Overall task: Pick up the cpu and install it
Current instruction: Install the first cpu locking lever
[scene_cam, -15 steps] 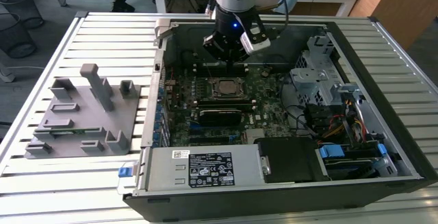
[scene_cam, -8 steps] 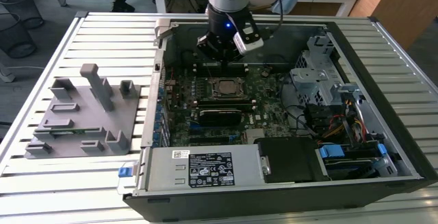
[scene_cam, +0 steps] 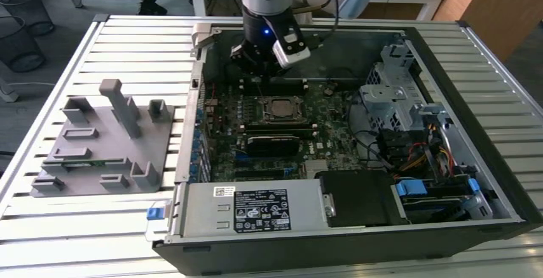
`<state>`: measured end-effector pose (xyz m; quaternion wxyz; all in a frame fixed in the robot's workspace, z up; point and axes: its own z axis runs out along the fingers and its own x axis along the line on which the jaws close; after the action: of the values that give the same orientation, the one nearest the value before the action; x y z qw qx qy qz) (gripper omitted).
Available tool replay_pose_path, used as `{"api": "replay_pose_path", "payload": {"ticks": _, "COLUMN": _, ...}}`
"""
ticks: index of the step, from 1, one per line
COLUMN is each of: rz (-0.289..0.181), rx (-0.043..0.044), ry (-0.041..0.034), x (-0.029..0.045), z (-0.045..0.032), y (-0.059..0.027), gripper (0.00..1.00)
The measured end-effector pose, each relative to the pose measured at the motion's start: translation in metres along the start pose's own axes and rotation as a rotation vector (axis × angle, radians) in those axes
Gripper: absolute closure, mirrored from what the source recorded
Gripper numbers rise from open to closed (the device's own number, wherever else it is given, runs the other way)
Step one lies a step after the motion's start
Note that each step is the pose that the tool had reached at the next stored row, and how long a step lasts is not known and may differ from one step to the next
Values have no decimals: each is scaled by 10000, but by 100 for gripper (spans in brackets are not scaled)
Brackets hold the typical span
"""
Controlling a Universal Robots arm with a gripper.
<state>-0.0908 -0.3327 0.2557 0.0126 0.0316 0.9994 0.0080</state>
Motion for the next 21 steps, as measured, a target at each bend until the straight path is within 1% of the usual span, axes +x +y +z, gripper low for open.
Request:
{"api": "replay_pose_path", "payload": {"ticks": 2, "rz": 0, "rx": 1, "ry": -13, "x": 35, "z": -1, "y": -2, "gripper": 89}}
{"api": "replay_pose_path", "payload": {"ticks": 5, "rz": -2, "rx": -3, "ry": -58, "x": 109, "z": -3, "y": -7, "gripper": 89}}
{"api": "replay_pose_path", "payload": {"ticks": 11, "rz": -2, "rx": -5, "ry": -81, "x": 220, "z": -5, "y": -9, "gripper": 89}}
{"api": "replay_pose_path", "payload": {"ticks": 15, "rz": -1, "rx": -3, "ry": -82, "x": 265, "z": -5, "y": 4, "gripper": 89}}
{"api": "replay_pose_path", "payload": {"ticks": 21, "rz": -1, "rx": -5, "ry": -83, "x": 301, "z": -3, "y": 63, "gripper": 89}}
